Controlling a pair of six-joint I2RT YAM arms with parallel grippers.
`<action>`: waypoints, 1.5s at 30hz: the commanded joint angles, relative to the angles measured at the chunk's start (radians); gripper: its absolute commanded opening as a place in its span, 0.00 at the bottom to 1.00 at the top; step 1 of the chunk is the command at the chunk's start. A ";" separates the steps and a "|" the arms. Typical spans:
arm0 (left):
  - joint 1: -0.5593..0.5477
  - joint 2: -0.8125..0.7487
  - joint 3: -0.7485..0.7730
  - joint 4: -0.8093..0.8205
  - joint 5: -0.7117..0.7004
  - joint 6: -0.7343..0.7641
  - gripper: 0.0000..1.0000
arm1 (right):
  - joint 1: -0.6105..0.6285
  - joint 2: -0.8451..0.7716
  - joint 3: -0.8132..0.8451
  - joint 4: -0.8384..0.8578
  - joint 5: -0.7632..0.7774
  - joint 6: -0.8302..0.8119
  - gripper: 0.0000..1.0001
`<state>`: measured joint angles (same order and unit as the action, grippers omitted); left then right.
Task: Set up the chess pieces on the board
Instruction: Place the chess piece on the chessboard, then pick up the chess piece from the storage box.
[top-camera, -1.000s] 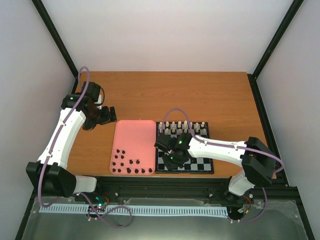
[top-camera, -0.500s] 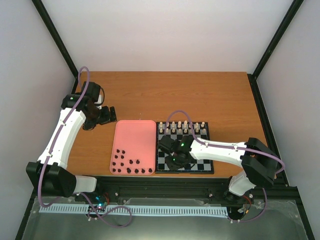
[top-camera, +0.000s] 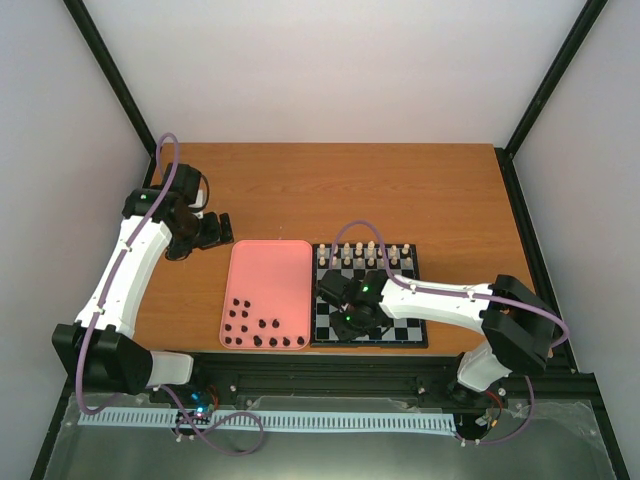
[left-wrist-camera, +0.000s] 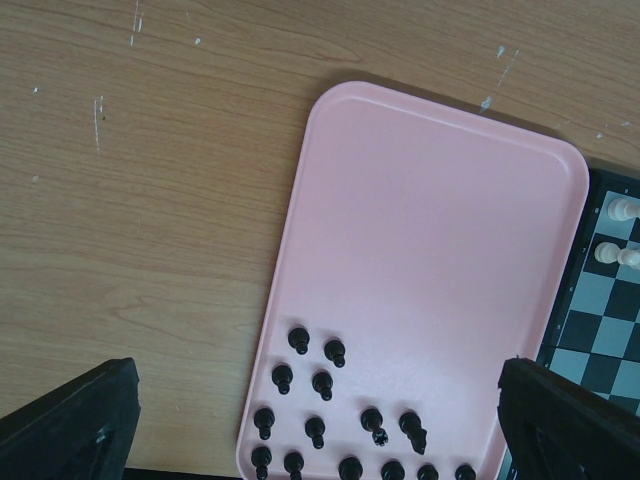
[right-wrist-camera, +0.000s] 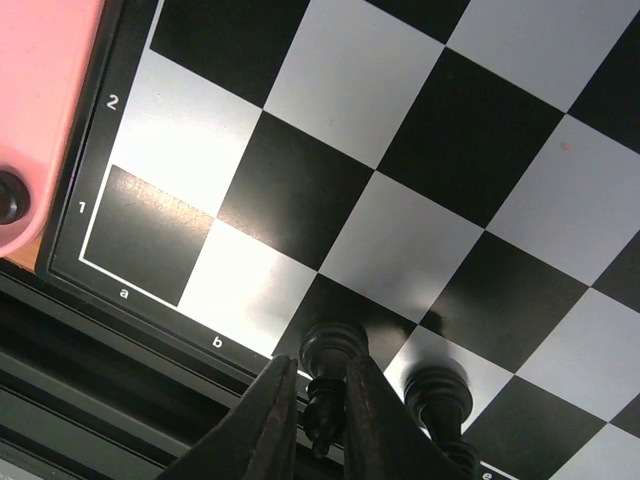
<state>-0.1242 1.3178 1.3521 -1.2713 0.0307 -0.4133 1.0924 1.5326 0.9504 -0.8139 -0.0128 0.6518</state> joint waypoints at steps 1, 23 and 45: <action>0.009 -0.006 0.002 0.019 0.003 0.008 1.00 | -0.006 0.009 -0.005 0.014 -0.016 -0.003 0.16; 0.009 -0.015 -0.023 0.021 0.009 0.000 1.00 | -0.005 0.071 0.258 -0.022 -0.058 -0.115 0.47; 0.009 -0.021 -0.082 0.028 -0.031 -0.009 1.00 | 0.053 0.497 0.593 0.094 -0.237 -0.258 0.47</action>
<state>-0.1242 1.3178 1.2716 -1.2518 0.0101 -0.4149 1.1225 1.9961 1.5131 -0.7208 -0.2237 0.4122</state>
